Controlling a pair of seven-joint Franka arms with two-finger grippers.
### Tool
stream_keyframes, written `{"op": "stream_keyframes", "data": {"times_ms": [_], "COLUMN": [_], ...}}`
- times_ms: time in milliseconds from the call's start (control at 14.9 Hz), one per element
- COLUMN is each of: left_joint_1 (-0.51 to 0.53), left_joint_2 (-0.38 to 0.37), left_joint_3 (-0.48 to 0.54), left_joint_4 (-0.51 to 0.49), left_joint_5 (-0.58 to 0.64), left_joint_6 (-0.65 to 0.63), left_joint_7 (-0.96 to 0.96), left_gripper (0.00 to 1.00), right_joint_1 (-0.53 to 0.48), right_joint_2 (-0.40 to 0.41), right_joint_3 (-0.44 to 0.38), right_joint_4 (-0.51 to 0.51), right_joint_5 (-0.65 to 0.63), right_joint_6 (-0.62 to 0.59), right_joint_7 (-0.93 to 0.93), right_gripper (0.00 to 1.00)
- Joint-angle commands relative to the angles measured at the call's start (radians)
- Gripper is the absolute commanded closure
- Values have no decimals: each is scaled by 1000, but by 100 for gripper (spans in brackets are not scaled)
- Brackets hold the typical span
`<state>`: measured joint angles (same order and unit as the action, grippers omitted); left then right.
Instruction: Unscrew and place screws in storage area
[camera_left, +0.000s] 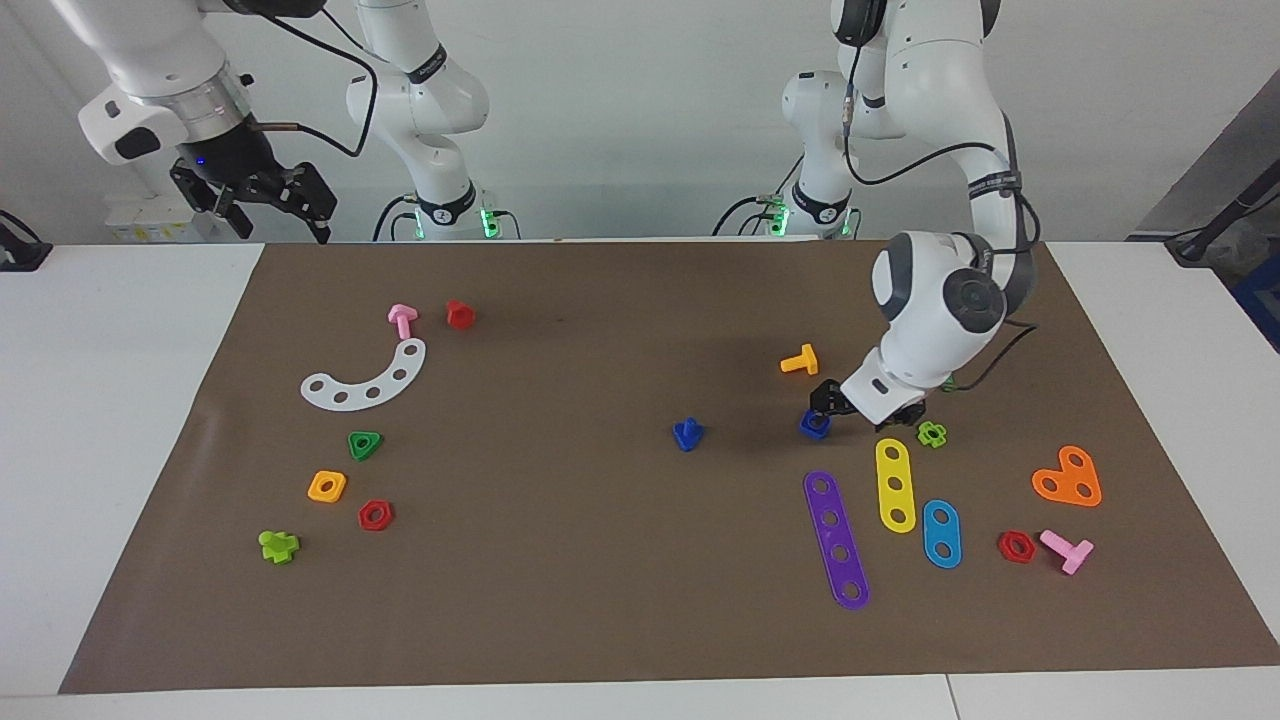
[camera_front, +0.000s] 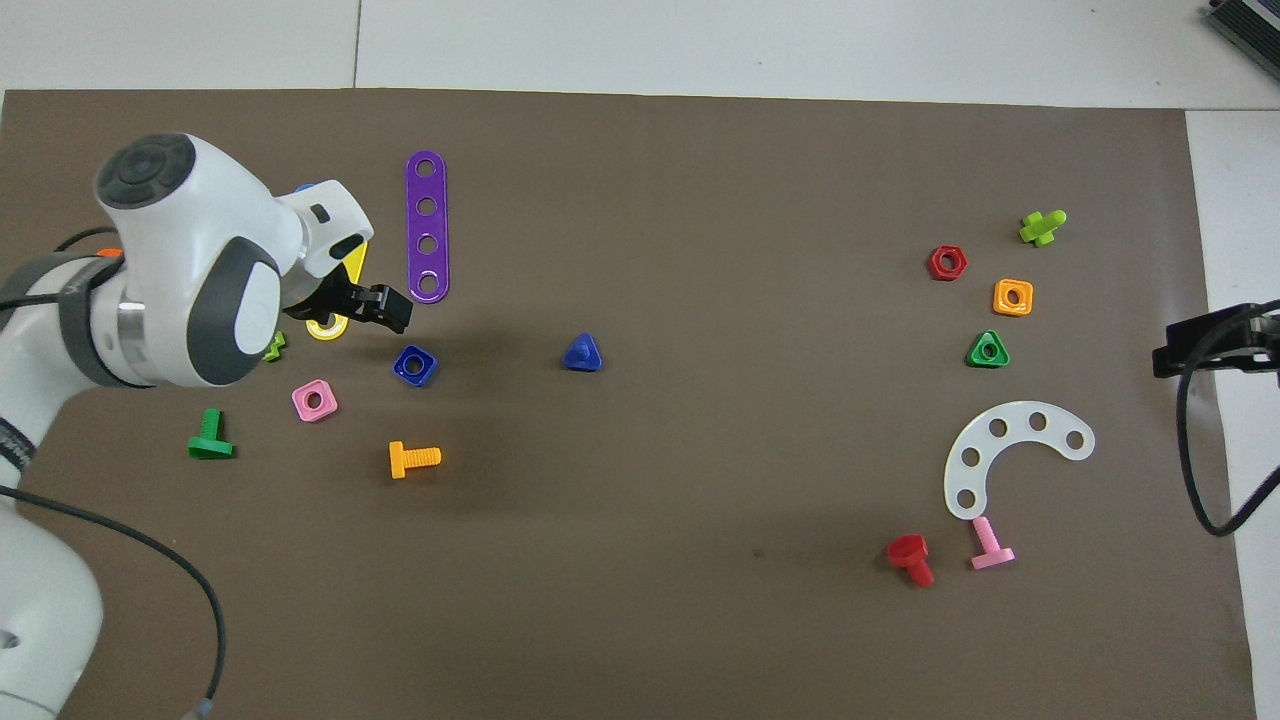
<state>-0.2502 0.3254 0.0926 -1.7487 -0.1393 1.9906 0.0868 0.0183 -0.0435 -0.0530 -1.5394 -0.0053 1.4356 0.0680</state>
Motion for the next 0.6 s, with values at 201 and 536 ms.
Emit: {"op": "stream_keyframes", "data": {"times_ms": [201,536], "left_joint_1": [114,140], "left_joint_2": [-123,-290], "left_joint_3": [10,10], "left_joint_4": [58,54], "left_joint_5": [130,132], "left_joint_6": [-176,-291], "left_joint_7": [10,-44], "left_gripper": [0,0], "right_joint_1": [225,484], "right_joint_2": [19,326], "right_joint_3": [12,12], "right_joint_4": [-135,-4], "right_joint_5": [5,7], "right_joint_6": [289,494], "right_joint_7": [280,621], "right_gripper": [0,0]}}
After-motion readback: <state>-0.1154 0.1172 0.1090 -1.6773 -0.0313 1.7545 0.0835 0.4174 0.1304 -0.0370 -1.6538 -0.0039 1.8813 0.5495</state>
